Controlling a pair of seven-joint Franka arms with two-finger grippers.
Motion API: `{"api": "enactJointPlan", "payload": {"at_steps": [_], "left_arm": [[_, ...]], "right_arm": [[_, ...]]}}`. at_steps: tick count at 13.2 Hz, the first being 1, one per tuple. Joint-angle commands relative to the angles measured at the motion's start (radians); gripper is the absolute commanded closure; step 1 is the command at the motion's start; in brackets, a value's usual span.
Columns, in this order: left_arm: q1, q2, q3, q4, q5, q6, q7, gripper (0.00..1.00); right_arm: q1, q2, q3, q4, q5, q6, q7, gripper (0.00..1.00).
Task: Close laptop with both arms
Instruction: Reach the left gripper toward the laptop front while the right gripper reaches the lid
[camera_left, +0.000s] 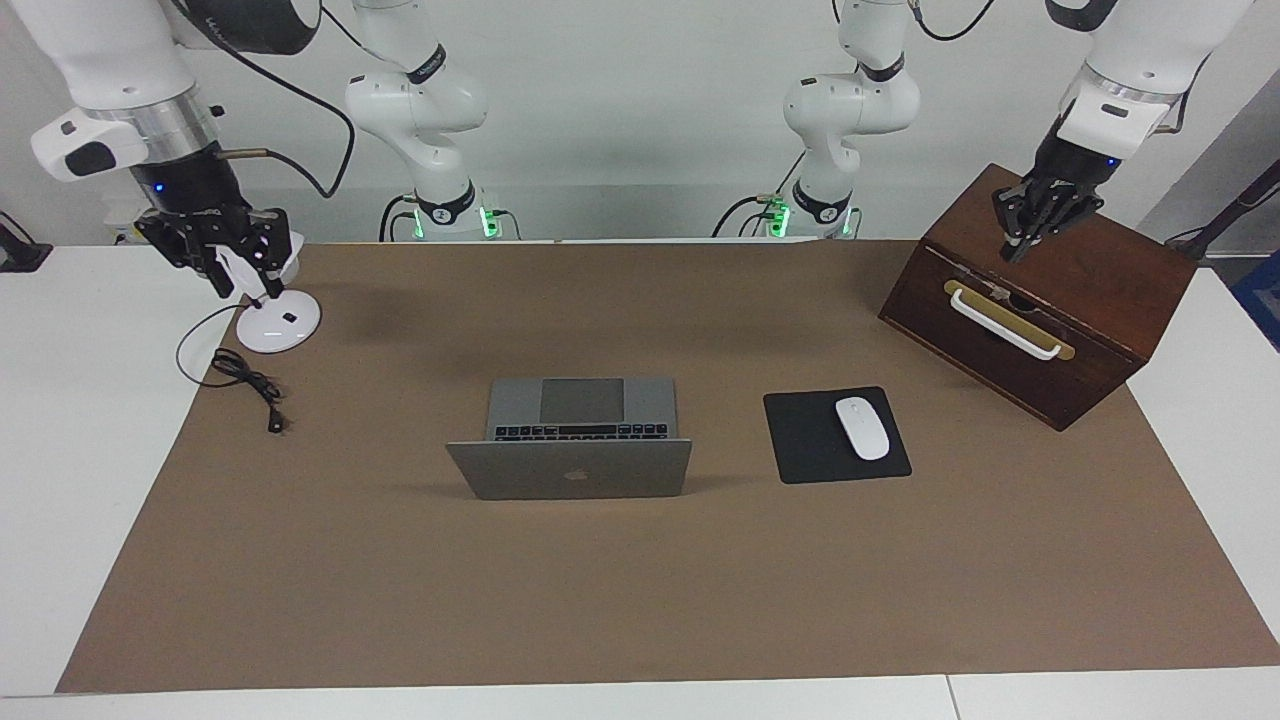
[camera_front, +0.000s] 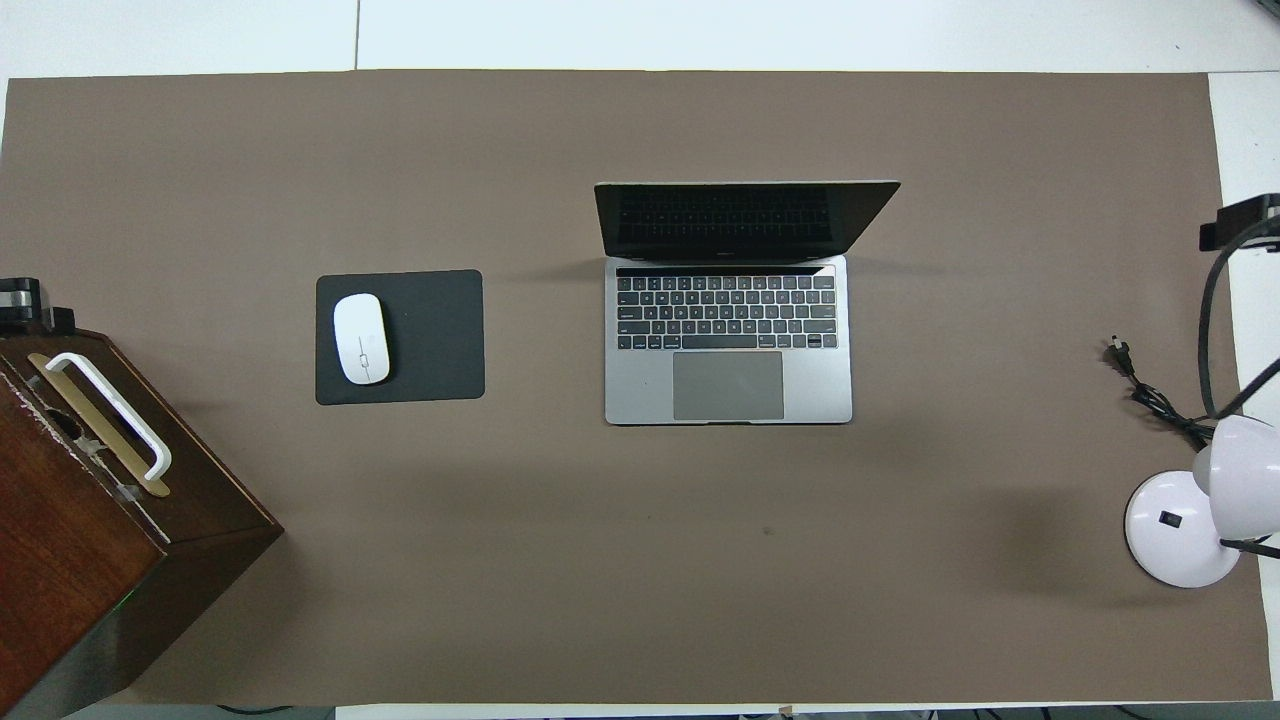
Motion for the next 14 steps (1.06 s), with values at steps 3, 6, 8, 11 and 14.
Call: {"api": "enactJointPlan", "payload": {"at_steps": [3, 6, 8, 11, 14], "left_arm": [[-0.022, 0.003, -0.012, -0.010, -0.028, 0.095, 0.034, 1.00], [-0.077, -0.005, -0.012, -0.050, -0.045, 0.174, 0.034, 1.00], [-0.117, -0.029, -0.012, -0.120, -0.071, 0.257, 0.030, 1.00], [-0.187, -0.097, -0.012, -0.287, -0.145, 0.465, 0.025, 1.00], [-0.310, -0.174, -0.012, -0.479, -0.151, 0.683, 0.020, 1.00]], "right_arm": [[-0.010, 0.131, 0.007, 0.151, 0.008, 0.063, 0.015, 1.00], [-0.005, 0.177, 0.007, 0.191, 0.010, 0.129, 0.015, 1.00], [-0.005, 0.235, 0.010, 0.257, 0.014, 0.156, 0.015, 1.00], [-0.003, 0.352, 0.027, 0.415, 0.019, 0.157, 0.017, 1.00], [0.001, 0.424, 0.042, 0.470, 0.019, 0.240, 0.018, 1.00]]}}
